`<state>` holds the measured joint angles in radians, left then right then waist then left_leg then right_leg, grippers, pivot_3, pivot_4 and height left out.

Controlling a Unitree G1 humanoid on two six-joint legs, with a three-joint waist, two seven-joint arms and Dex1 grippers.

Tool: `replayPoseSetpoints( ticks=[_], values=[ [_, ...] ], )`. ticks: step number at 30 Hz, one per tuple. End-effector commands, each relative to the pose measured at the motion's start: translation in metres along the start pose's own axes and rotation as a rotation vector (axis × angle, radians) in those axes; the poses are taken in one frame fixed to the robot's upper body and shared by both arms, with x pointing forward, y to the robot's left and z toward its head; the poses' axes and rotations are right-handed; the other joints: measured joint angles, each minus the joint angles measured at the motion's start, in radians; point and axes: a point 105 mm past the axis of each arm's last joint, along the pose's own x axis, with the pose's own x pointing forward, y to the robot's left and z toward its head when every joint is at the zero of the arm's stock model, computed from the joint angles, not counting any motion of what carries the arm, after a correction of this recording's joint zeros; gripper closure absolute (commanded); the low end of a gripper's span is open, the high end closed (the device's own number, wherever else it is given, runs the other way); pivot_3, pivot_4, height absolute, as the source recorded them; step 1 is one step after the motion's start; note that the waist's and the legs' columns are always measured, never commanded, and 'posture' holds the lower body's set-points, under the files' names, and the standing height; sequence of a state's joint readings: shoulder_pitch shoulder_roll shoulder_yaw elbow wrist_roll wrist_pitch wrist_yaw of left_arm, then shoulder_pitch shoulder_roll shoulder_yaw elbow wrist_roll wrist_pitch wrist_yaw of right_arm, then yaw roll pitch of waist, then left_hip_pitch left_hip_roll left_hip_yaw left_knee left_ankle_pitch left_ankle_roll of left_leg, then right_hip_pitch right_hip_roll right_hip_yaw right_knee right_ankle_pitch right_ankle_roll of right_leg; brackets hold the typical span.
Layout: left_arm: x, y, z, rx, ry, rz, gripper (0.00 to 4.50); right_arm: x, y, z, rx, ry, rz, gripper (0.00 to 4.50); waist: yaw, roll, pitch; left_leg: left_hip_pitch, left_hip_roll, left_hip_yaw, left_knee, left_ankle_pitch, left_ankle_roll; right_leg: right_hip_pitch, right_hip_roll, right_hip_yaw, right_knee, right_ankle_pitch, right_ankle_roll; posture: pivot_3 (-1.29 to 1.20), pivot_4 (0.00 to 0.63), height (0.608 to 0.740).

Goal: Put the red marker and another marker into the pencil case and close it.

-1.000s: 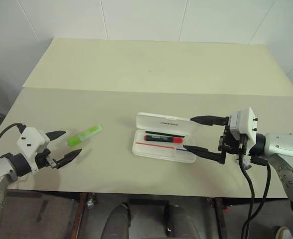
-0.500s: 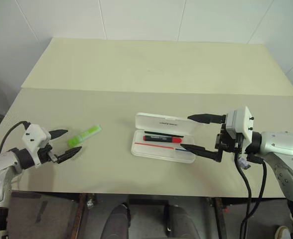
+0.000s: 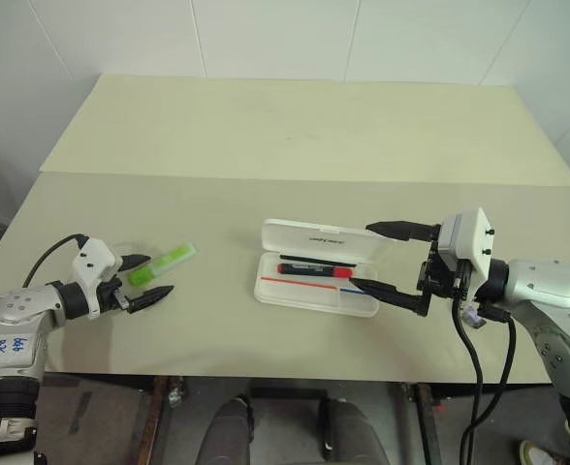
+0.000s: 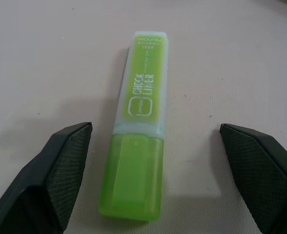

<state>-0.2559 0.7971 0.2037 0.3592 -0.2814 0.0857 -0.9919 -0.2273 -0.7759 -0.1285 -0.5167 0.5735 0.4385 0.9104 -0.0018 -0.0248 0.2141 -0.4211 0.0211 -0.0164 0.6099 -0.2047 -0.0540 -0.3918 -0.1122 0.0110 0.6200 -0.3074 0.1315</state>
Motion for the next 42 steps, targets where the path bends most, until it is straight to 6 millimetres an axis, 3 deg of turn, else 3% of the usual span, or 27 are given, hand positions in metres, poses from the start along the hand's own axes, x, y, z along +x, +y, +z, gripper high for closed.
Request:
replayPoseSetpoints(
  ticks=[1,3,12,16,19,23,25,28,32,35,38,39,42],
  values=[
    [0.002,0.001,-0.022,-0.047,0.100,0.020,0.19,-0.003,0.000,0.017,-0.063,-0.038,-0.017,0.01,0.001,0.002,-0.001,0.000,0.000,0.000,0.000,0.001,0.000,0.000,0.000,-0.001,0.000,0.000,-0.002,0.00,0.150,0.740],
    [0.002,0.001,-0.024,-0.051,0.115,0.022,0.58,-0.003,-0.001,0.018,-0.067,-0.040,-0.020,0.00,0.000,0.004,-0.002,0.000,0.001,0.002,0.000,0.002,0.001,0.001,0.000,-0.001,0.000,0.001,-0.004,0.00,0.150,0.740],
    [0.002,-0.001,-0.019,-0.047,0.108,0.006,3.37,-0.002,-0.002,0.018,-0.070,-0.041,-0.024,0.00,-0.007,0.005,-0.003,0.001,0.015,0.012,-0.004,0.001,-0.002,0.003,0.005,-0.002,-0.015,0.013,-0.019,0.00,0.150,0.740],
    [0.006,-0.006,-0.011,-0.030,0.078,-0.004,3.37,-0.001,-0.002,0.017,-0.070,-0.039,-0.022,0.00,-0.021,0.011,-0.007,0.000,0.029,0.020,-0.011,0.001,-0.002,0.011,0.015,-0.007,-0.046,0.031,-0.025,0.00,0.150,0.740],
    [0.008,-0.012,0.002,-0.007,0.004,-0.012,3.37,-0.001,-0.002,0.016,-0.069,-0.037,-0.021,0.00,-0.021,0.013,-0.008,-0.001,0.036,0.032,-0.013,0.001,-0.002,0.013,0.014,-0.008,-0.054,0.034,-0.023,0.00,0.150,0.740],
    [0.005,-0.026,0.029,0.046,-0.155,-0.064,3.37,-0.001,-0.001,0.013,-0.066,-0.029,-0.022,0.00,-0.017,0.010,-0.010,-0.004,0.043,0.046,-0.013,0.004,-0.003,0.007,0.013,-0.008,-0.053,0.033,-0.024,0.00,0.150,0.740],
    [0.001,-0.030,0.037,0.072,-0.201,-0.078,3.37,-0.002,-0.001,0.012,-0.064,-0.026,-0.023,0.00,-0.017,0.006,-0.012,-0.006,0.043,0.055,-0.012,0.009,0.003,-0.003,0.010,-0.008,-0.042,0.031,-0.025,0.00,0.150,0.740],
    [-0.006,-0.037,0.047,0.077,-0.237,-0.115,3.37,-0.004,-0.002,0.010,-0.060,-0.017,-0.027,0.00,-0.021,0.003,-0.012,-0.005,0.044,0.061,-0.011,0.006,0.000,-0.009,0.009,-0.008,-0.033,0.030,-0.016,0.00,0.150,0.740],
    [-0.010,-0.055,0.052,0.130,-0.226,-0.230,3.37,-0.007,-0.002,0.006,-0.053,-0.004,-0.026,0.00,-0.023,0.003,-0.012,-0.005,0.046,0.066,-0.012,0.004,-0.001,-0.016,0.009,-0.008,-0.027,0.027,-0.005,0.00,0.150,0.740],
    [-0.010,-0.069,0.054,0.158,-0.204,-0.329,3.37,-0.011,-0.001,0.002,-0.046,0.014,-0.023,0.00,-0.024,0.003,-0.012,-0.005,0.047,0.066,-0.012,0.004,-0.002,-0.019,0.011,-0.008,-0.025,0.027,-0.005,0.00,0.150,0.740],
    [-0.007,-0.076,0.057,0.173,-0.195,-0.390,3.37,-0.015,-0.001,-0.002,-0.043,0.040,-0.022,0.00,-0.024,0.003,-0.012,-0.005,0.047,0.067,-0.011,0.004,-0.002,-0.018,0.012,-0.007,-0.026,0.026,-0.009,0.00,0.150,0.740],
    [-0.005,-0.078,0.057,0.197,-0.187,-0.418,3.37,-0.017,0.000,-0.004,-0.041,0.050,-0.024,0.00,-0.024,0.003,-0.012,-0.005,0.047,0.068,-0.011,0.004,-0.002,-0.018,0.012,-0.006,-0.026,0.020,-0.020,0.00,0.150,0.740],
    [0.002,-0.083,0.050,0.306,-0.129,-0.491,3.37,-0.022,0.002,-0.006,-0.040,0.066,-0.037,0.00,-0.022,0.002,-0.012,-0.005,0.047,0.069,-0.007,0.004,-0.002,-0.017,0.011,-0.005,-0.026,0.021,-0.020,0.00,0.150,0.740]
  ],
)
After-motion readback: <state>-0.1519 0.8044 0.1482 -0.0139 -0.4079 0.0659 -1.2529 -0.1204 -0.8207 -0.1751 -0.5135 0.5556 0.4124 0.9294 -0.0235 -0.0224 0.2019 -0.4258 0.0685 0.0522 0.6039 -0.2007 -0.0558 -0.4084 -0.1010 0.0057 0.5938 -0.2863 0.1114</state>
